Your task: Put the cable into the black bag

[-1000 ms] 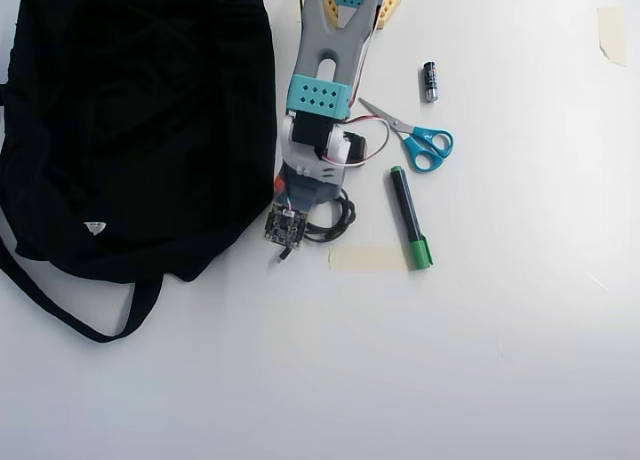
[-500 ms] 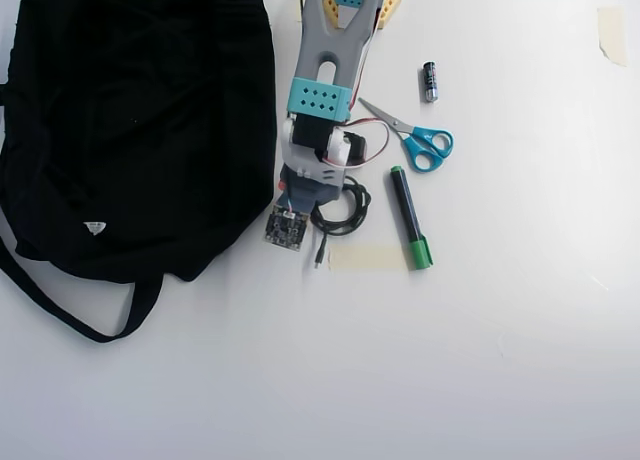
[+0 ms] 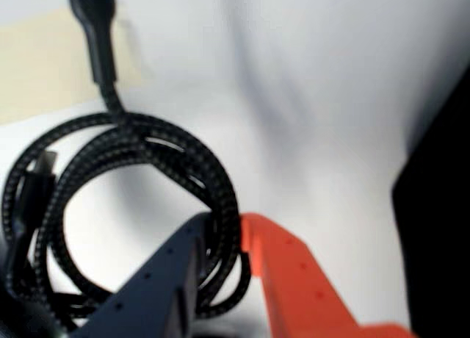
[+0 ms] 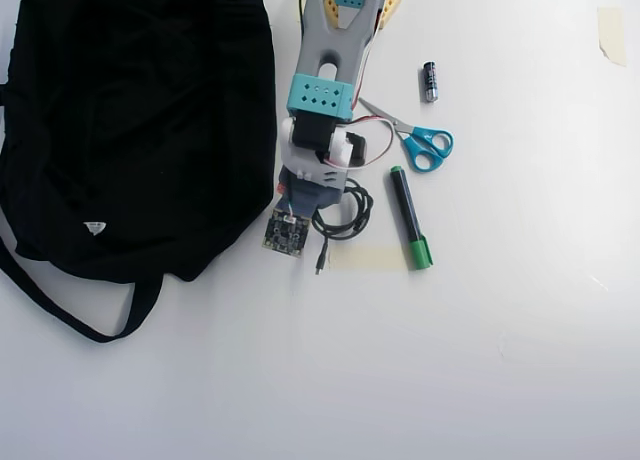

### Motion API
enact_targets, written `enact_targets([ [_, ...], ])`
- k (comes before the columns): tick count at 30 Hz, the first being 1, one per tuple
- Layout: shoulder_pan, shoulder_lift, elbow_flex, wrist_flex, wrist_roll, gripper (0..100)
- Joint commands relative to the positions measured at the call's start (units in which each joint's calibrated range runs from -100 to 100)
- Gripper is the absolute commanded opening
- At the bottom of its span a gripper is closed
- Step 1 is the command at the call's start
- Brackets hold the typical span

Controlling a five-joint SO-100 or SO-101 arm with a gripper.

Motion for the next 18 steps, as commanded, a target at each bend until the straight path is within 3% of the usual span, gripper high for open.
enact_targets([
  [1,-2.55,-6.69,-10.06,10.08,0.39,2],
  [9,-6.36,-17.31,-12.22,26.96,1.28,2],
  [18,-7.11,-30.34,-2.88,27.13,3.01,2],
])
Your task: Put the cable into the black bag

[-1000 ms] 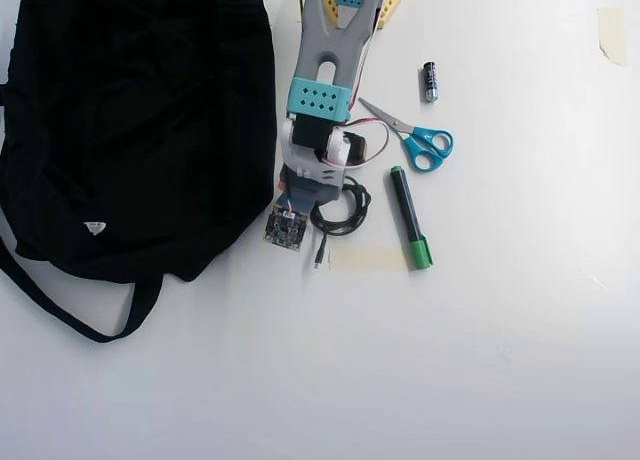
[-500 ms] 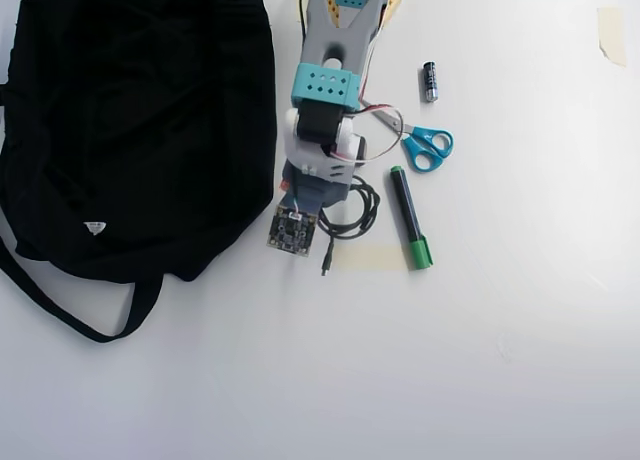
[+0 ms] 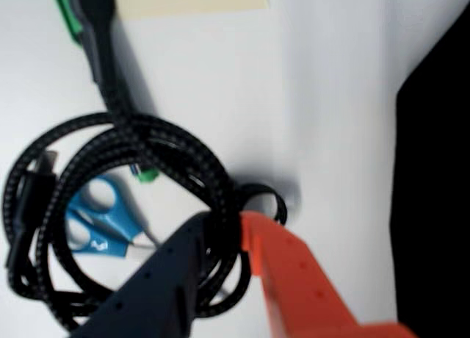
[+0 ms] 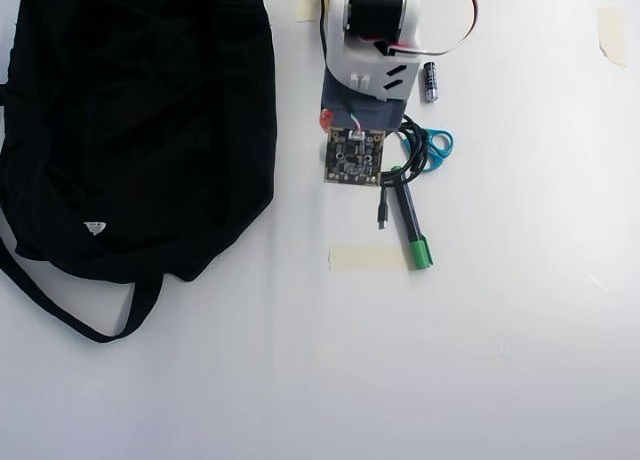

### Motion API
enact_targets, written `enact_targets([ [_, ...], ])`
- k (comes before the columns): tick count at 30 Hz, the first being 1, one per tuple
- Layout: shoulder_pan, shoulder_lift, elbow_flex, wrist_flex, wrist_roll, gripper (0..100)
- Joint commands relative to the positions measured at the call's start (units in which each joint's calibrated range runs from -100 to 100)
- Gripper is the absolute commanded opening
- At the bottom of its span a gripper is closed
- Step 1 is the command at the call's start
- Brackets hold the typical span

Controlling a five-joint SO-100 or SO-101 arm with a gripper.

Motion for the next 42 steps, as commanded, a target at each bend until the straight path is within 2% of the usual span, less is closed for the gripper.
enact_targets([
  [1,-0.57,-9.17,3.73,1.46,1.07,2],
  [12,-0.20,-28.76,17.65,1.37,2.96,2],
  [18,1.00,-36.97,18.19,0.77,2.43,2],
  [24,13.49,-37.64,18.37,-4.14,2.28,2],
  [33,31.29,-36.81,18.46,-13.10,-1.29,2],
  [37,38.25,-36.48,19.63,-21.97,-3.60,2],
  [42,48.79,-36.48,36.16,-39.46,-3.60,2],
])
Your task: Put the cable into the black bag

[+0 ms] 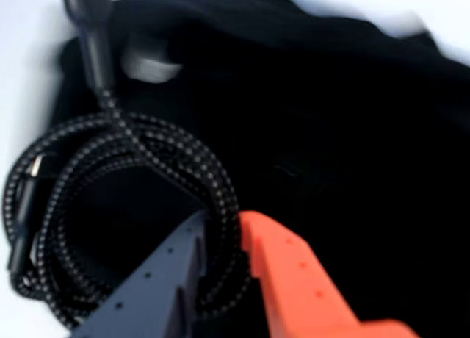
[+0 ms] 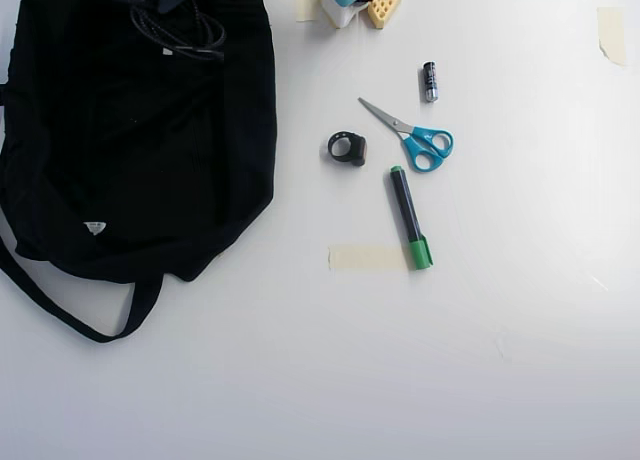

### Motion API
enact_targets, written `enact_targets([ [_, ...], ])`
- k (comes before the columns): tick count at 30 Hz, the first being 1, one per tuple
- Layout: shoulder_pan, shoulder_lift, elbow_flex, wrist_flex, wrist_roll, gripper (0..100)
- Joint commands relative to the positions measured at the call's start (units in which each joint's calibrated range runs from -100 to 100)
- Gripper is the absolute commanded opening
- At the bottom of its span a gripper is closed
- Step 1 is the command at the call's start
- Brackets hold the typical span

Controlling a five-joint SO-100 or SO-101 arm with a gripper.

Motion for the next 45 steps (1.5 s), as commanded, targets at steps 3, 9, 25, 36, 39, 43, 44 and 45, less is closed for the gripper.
enact_targets([
  [3,8.46,-0.11,13.15,-15.26,-0.08,2],
  [9,11.83,17.81,13.51,-23.79,-0.08,2],
  [25,-13.30,-18.62,5.51,6.79,-5.80,31],
  [36,-44.79,-28.00,24.47,5.15,-5.43,2],
  [39,-48.68,-29.57,26.81,5.15,-5.32,2],
  [43,-50.70,-32.23,32.02,1.62,-4.01,2],
  [44,-50.70,-33.56,34.45,-0.53,-3.38,2],
  [45,-50.70,-35.13,37.14,-2.69,-2.65,2],
])
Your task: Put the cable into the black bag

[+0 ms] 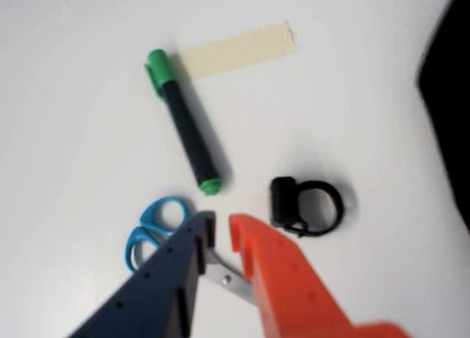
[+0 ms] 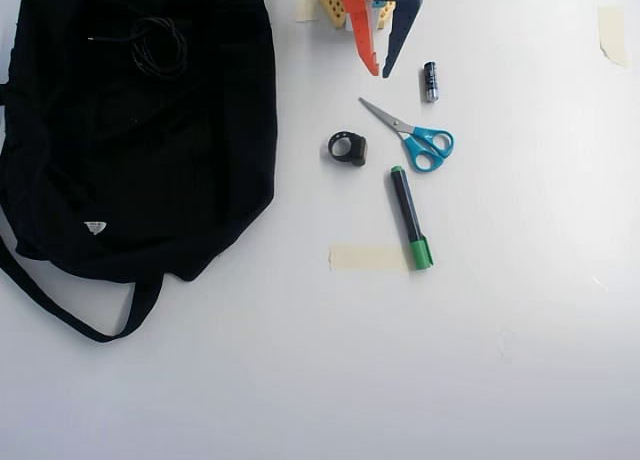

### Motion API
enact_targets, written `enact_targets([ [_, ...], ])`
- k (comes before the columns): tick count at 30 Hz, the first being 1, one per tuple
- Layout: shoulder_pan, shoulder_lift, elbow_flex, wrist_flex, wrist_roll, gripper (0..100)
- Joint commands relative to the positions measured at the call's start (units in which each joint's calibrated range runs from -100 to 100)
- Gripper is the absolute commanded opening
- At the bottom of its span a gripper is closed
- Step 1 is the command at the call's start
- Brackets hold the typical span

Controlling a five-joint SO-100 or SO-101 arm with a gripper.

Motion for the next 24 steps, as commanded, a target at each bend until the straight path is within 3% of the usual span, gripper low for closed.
enact_targets([
  [1,-0.59,-4.99,7.17,-7.07,2.34,2],
  [5,-0.81,-14.95,21.18,-11.38,4.02,2],
  [12,-1.26,-35.37,40.50,-9.31,4.49,2],
  [18,-0.52,-36.45,45.17,-1.64,9.05,2],
  [24,0.98,-36.45,47.42,6.28,9.11,2],
])
